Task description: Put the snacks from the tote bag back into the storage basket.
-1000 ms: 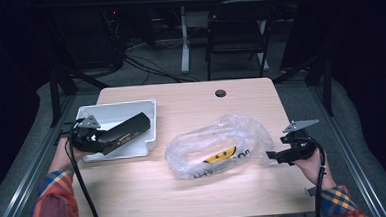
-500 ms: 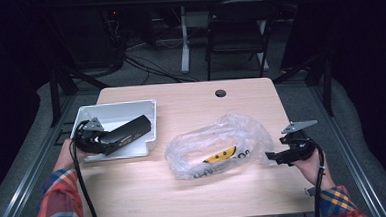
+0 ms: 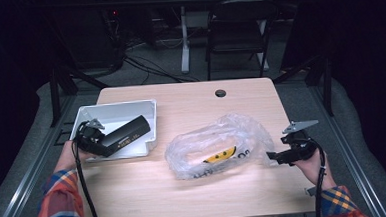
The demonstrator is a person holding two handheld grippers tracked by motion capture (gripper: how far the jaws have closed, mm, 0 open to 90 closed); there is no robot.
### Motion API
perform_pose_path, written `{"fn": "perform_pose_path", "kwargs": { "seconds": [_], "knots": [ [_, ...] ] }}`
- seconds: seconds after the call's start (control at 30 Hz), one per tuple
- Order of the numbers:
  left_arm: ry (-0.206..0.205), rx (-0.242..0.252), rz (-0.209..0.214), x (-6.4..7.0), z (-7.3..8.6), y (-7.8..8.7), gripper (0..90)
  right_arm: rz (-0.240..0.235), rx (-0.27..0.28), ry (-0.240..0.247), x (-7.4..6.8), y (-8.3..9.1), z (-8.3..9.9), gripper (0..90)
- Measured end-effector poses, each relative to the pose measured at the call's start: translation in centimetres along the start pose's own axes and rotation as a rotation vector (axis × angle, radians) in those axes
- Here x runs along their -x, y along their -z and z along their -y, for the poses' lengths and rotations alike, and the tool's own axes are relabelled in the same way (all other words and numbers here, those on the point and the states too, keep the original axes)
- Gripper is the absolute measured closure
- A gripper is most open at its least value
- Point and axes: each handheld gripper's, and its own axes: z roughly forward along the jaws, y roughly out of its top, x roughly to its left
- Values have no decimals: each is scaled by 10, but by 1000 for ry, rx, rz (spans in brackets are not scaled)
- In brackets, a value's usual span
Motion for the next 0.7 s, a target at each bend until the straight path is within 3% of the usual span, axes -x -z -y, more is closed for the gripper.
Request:
{"fn": "perform_pose_path", "kwargs": {
  "seconds": [0.07, 0.13, 0.17, 0.33, 0.47, 0.53, 0.63, 0.7],
  "knots": [
    [29, 33, -3, -1, -3, 4, 210, 1, -2, 2, -1, 0, 0, 163],
    [59, 63, 22, -2, -7, 9, 190, -1, 0, 4, -1, 0, 0, 161],
    [74, 66, 2, -2, -11, 11, 185, 1, -4, 6, -1, 0, 0, 160],
    [97, 85, -16, 3, -31, 16, 127, -5, -8, 10, -1, 0, 0, 153],
    [148, 80, -83, 8, -47, 11, 86, -4, -6, 8, -2, 1, 0, 150],
    [177, 93, -87, 10, -53, 8, 88, -2, -10, 11, -1, 1, 1, 150],
    [231, 124, -126, 13, -63, 2, 167, -1, -12, 9, -1, -1, 1, 150],
    [289, 128, -163, 15, -70, -3, 318, -4, -15, 12, -2, -1, 1, 150]
  ]
}}
